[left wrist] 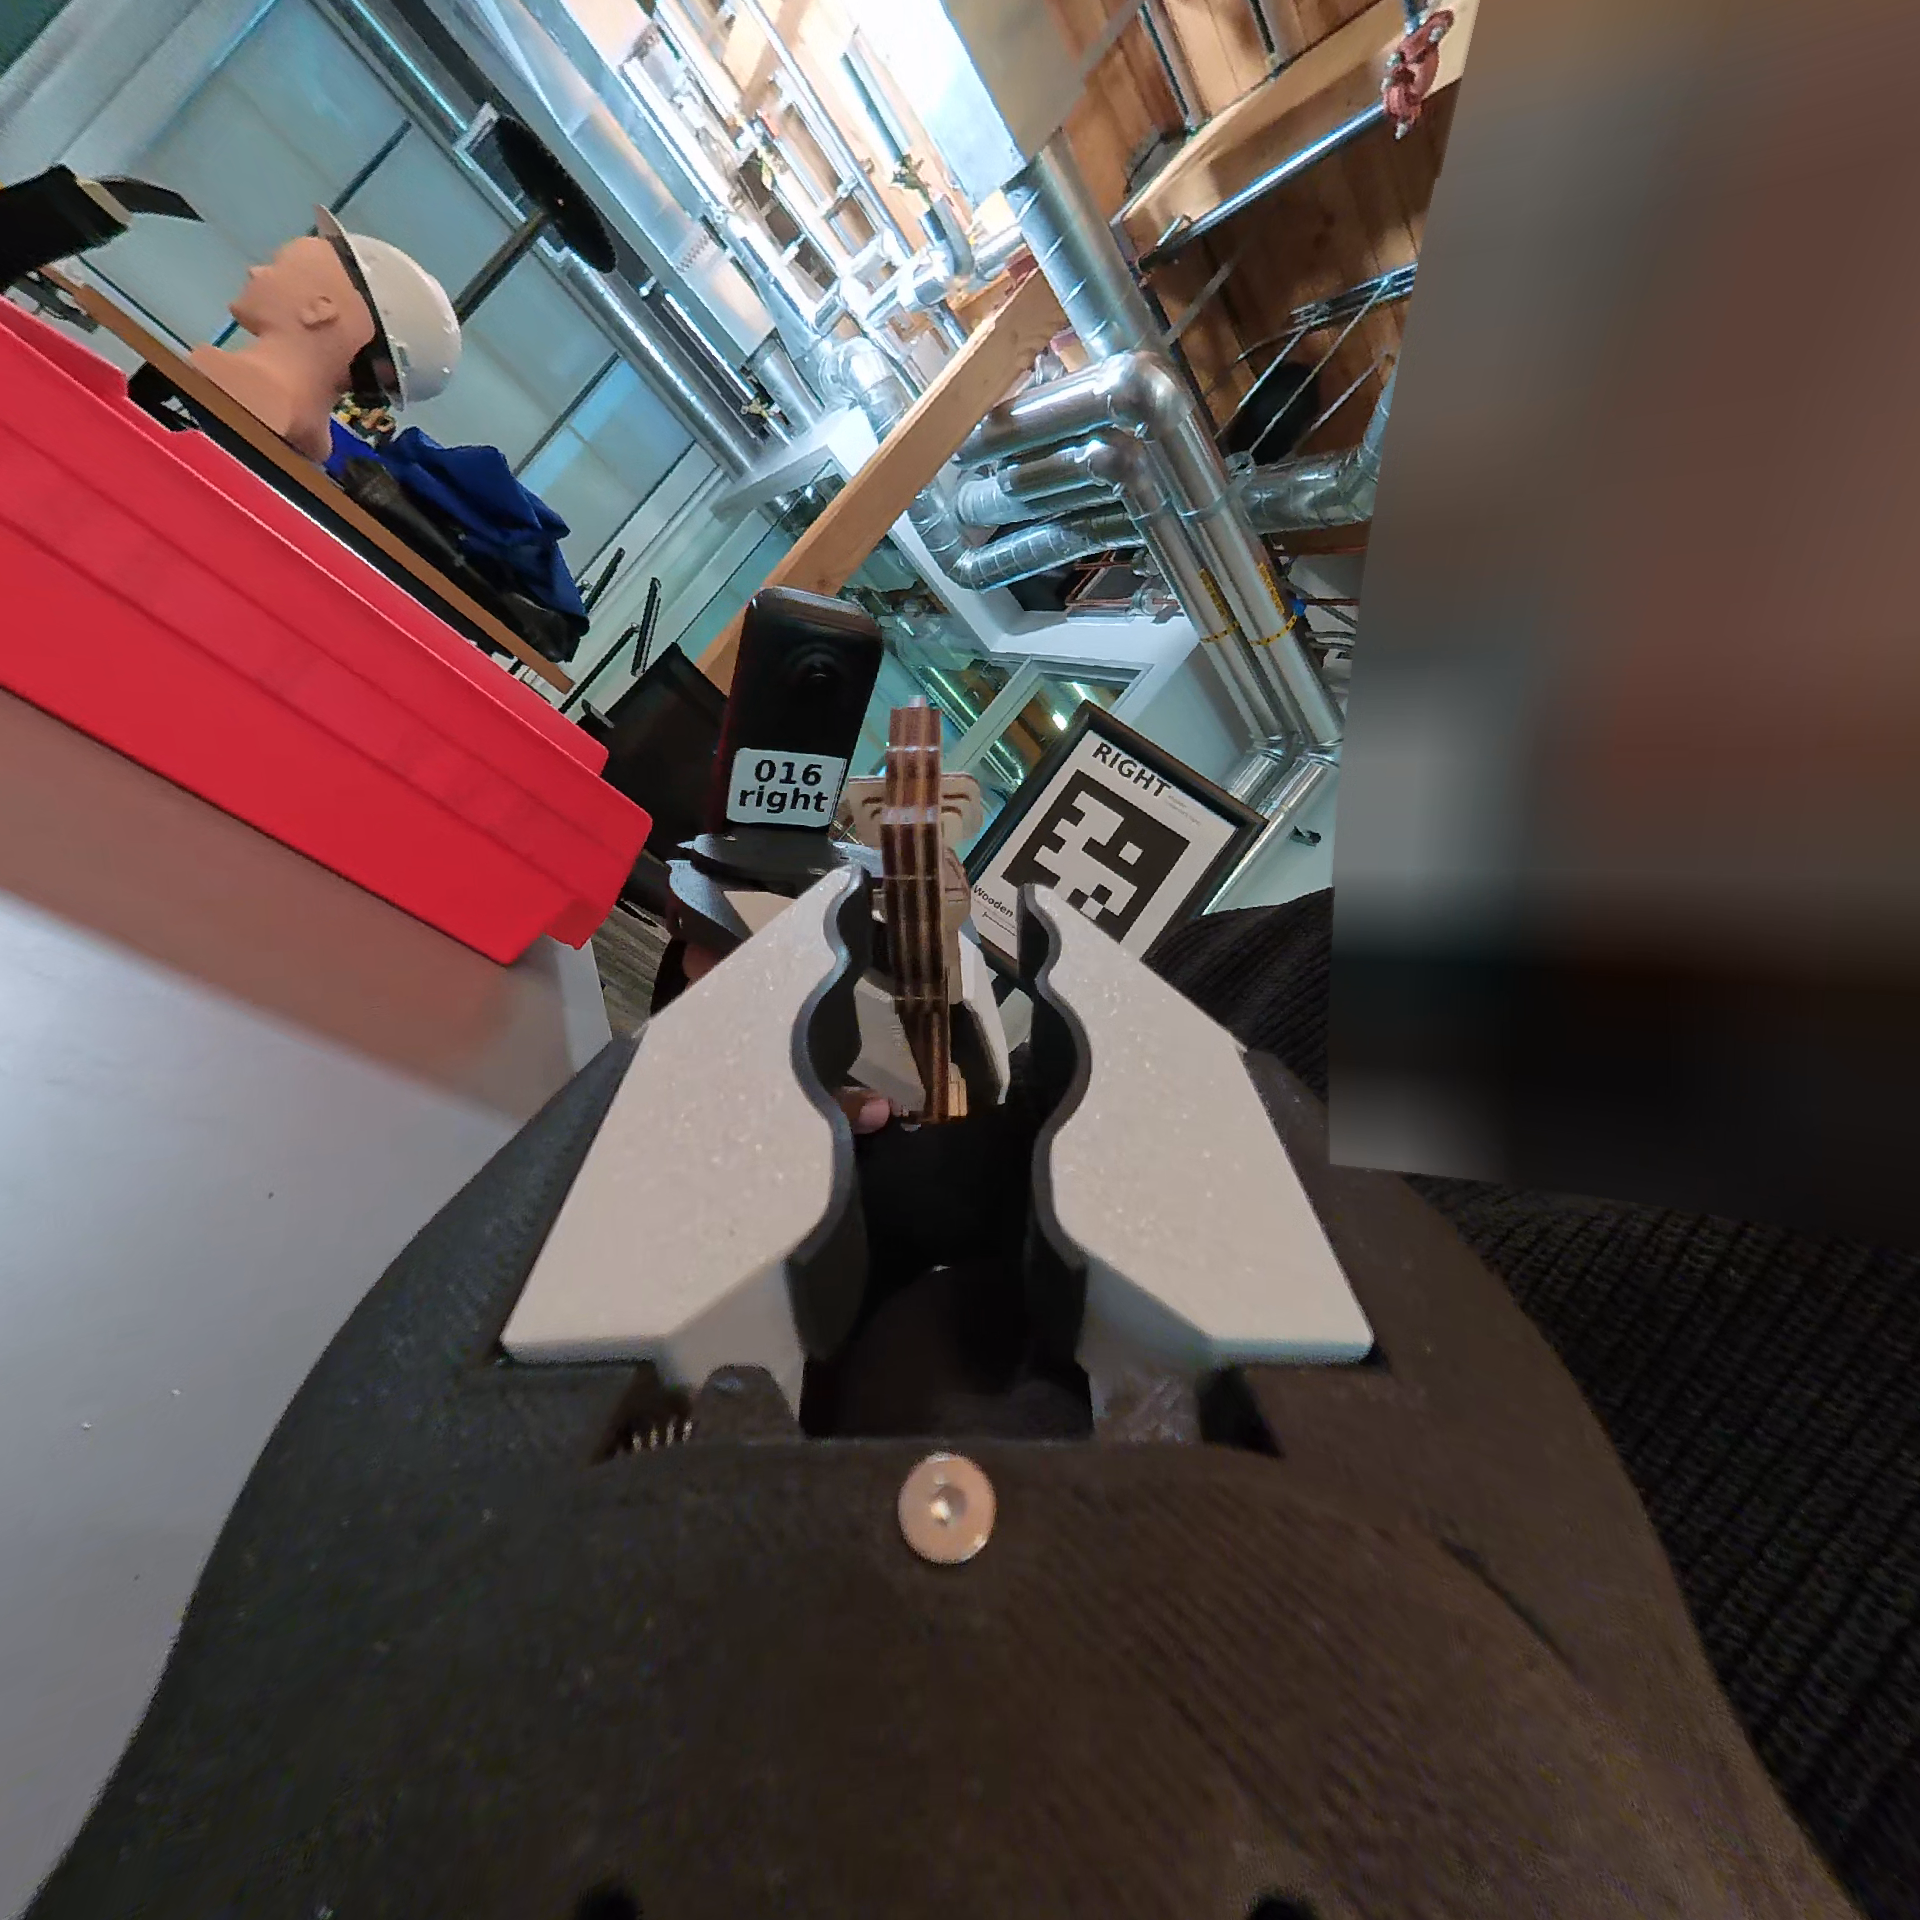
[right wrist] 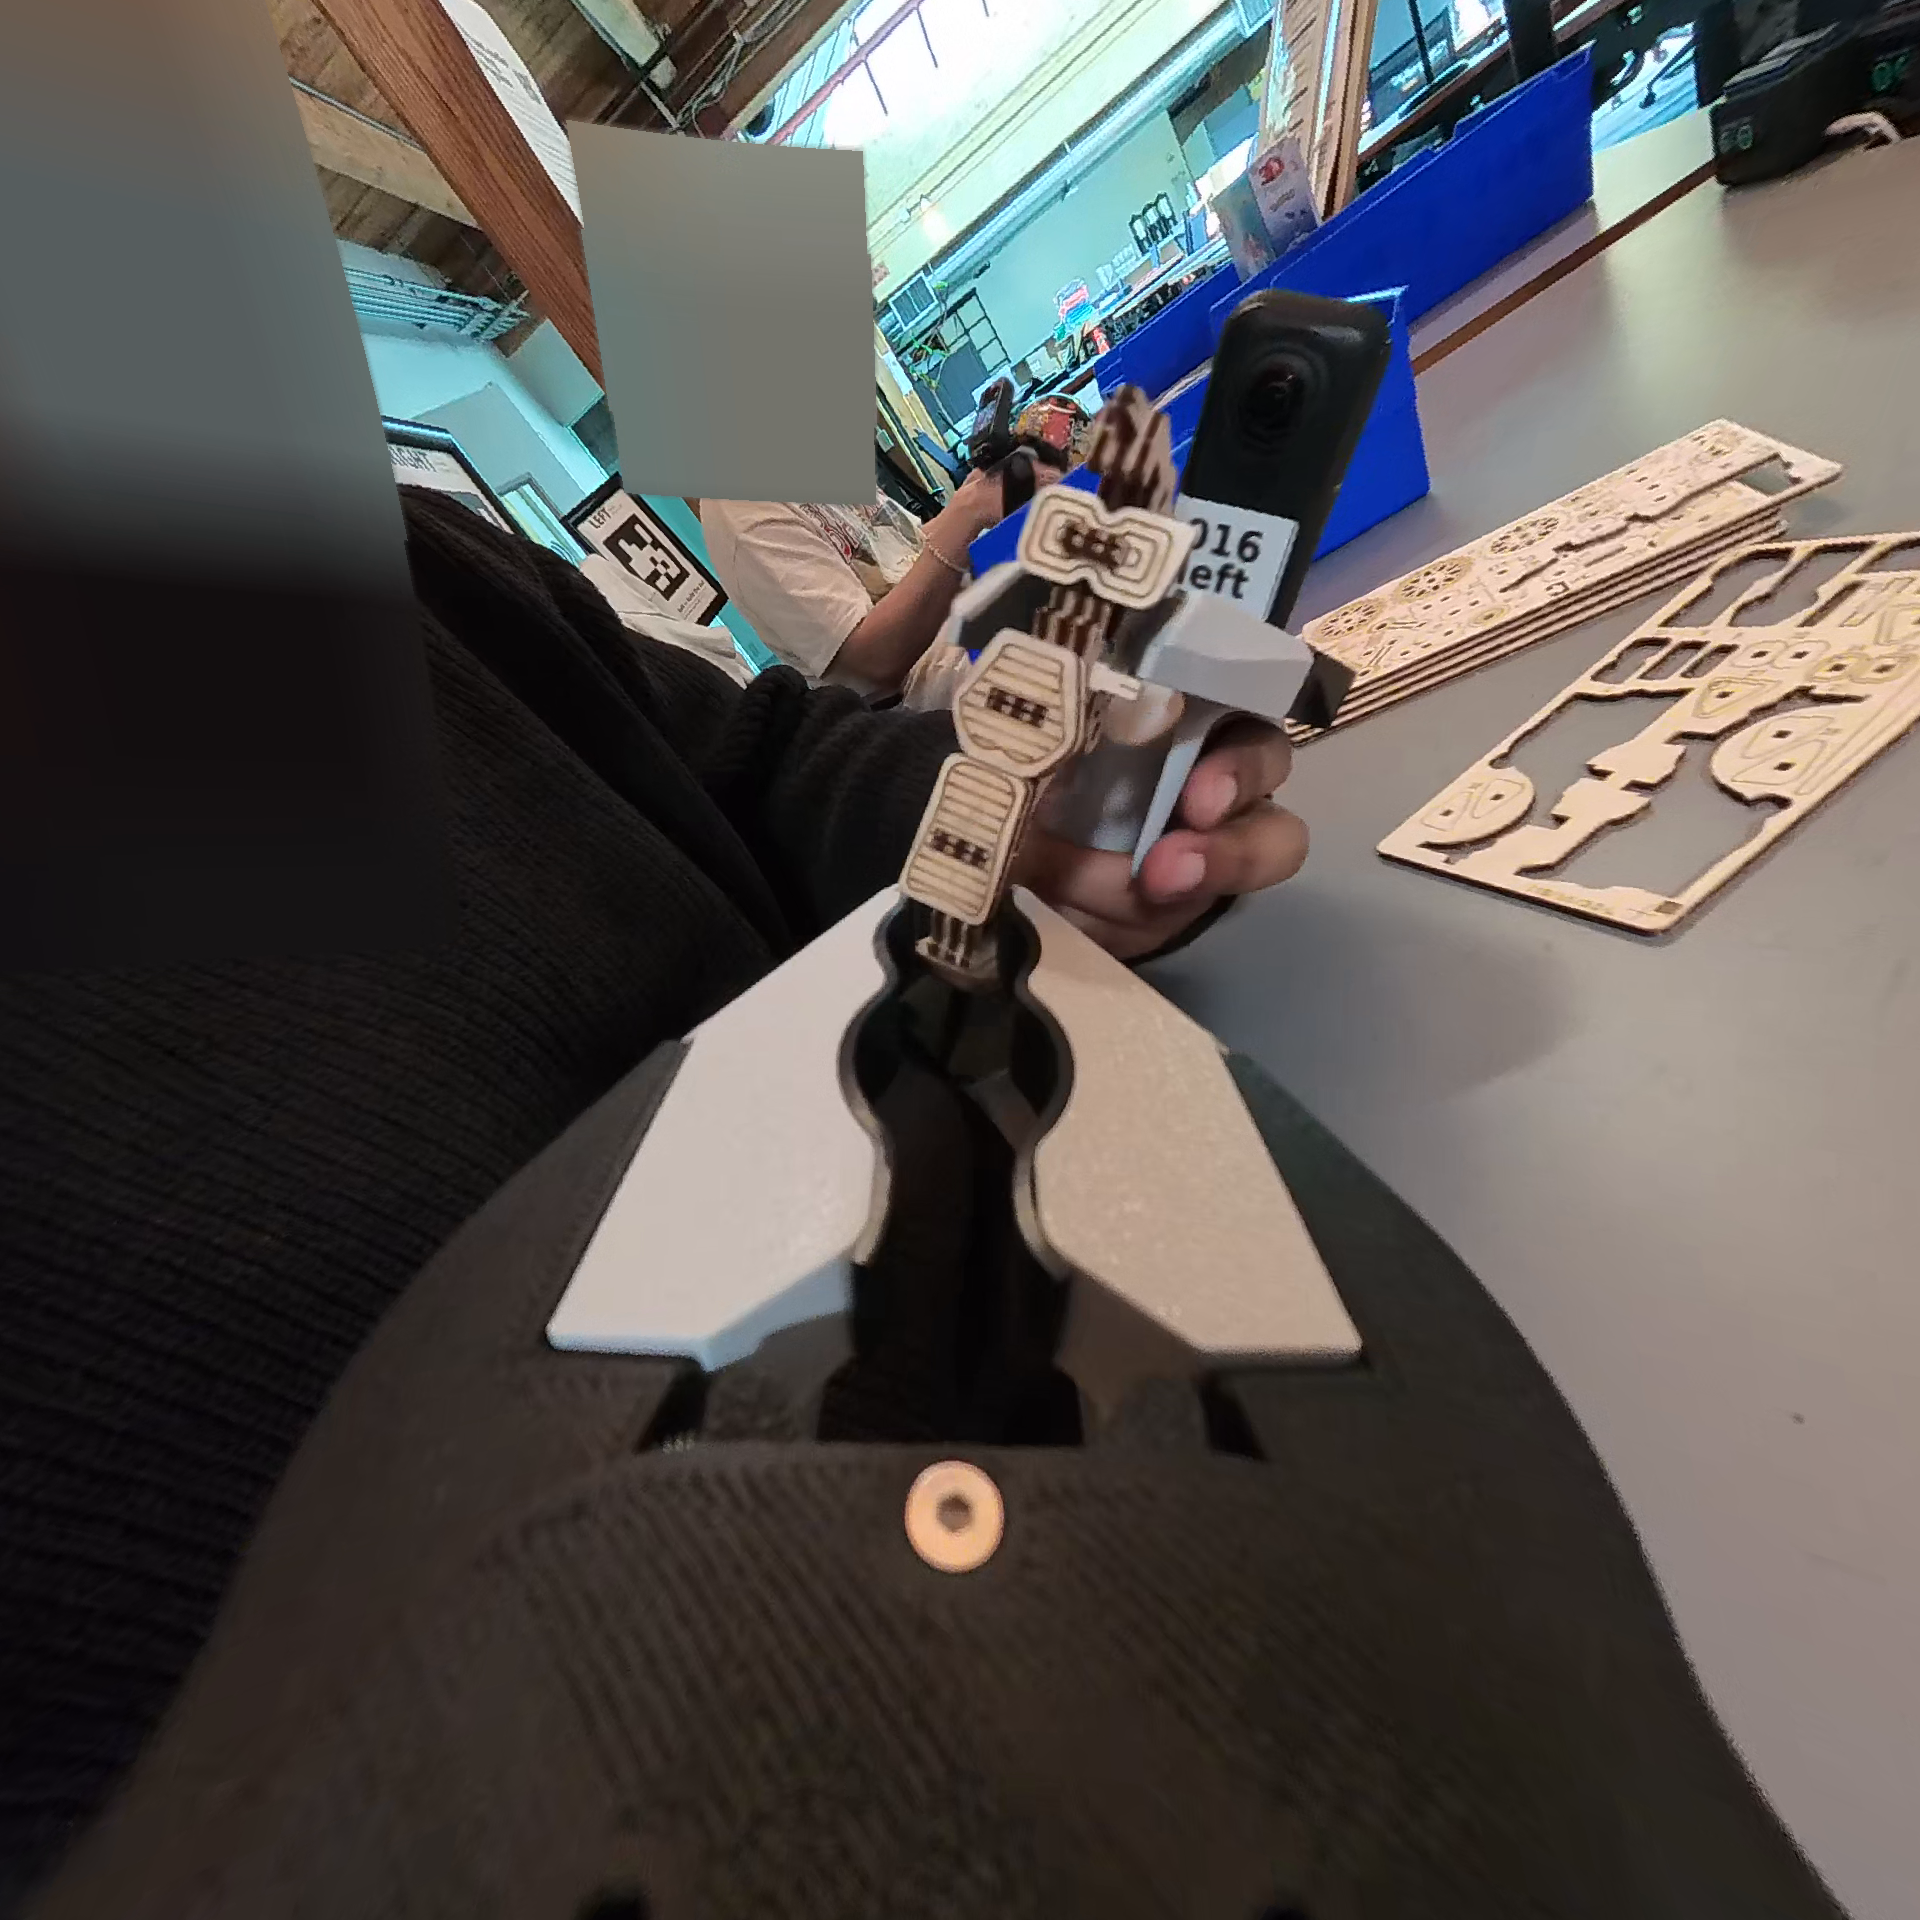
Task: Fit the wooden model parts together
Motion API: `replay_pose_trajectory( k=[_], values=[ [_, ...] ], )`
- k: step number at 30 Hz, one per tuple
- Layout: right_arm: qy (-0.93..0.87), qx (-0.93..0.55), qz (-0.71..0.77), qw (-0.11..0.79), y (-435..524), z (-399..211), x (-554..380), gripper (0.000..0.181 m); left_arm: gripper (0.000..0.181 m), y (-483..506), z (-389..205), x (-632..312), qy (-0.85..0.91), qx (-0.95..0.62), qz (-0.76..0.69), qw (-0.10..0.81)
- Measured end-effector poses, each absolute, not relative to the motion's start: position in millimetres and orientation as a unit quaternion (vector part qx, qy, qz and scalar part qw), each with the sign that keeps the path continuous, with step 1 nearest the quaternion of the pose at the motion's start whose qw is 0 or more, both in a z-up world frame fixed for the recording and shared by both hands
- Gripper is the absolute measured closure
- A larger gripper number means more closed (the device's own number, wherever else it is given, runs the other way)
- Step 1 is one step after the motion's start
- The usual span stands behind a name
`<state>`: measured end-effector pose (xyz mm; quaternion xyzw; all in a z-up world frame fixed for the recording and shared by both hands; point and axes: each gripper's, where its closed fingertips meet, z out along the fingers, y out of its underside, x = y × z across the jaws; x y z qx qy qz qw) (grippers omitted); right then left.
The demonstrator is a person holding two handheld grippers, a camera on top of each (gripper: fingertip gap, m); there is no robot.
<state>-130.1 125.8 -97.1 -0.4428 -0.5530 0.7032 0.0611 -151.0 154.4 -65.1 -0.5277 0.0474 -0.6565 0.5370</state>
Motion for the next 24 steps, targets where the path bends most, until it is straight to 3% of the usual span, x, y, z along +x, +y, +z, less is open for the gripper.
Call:
replay_pose_trajectory(
  k=[8,11,24],
  values=[
    [-0.559,-0.432,0.705,0.067,124,-94,-128,0.168,0.163,153,-65,-151,0.06,-0.532,-0.654,0.535],
    [-0.559,-0.428,0.706,0.076,125,-92,-128,0.168,0.174,151,-64,-152,0.067,-0.528,-0.652,0.539],
    [-0.569,-0.397,0.715,0.091,122,-83,-122,0.168,0.174,137,-54,-145,0.139,-0.531,-0.614,0.567]
  ],
)
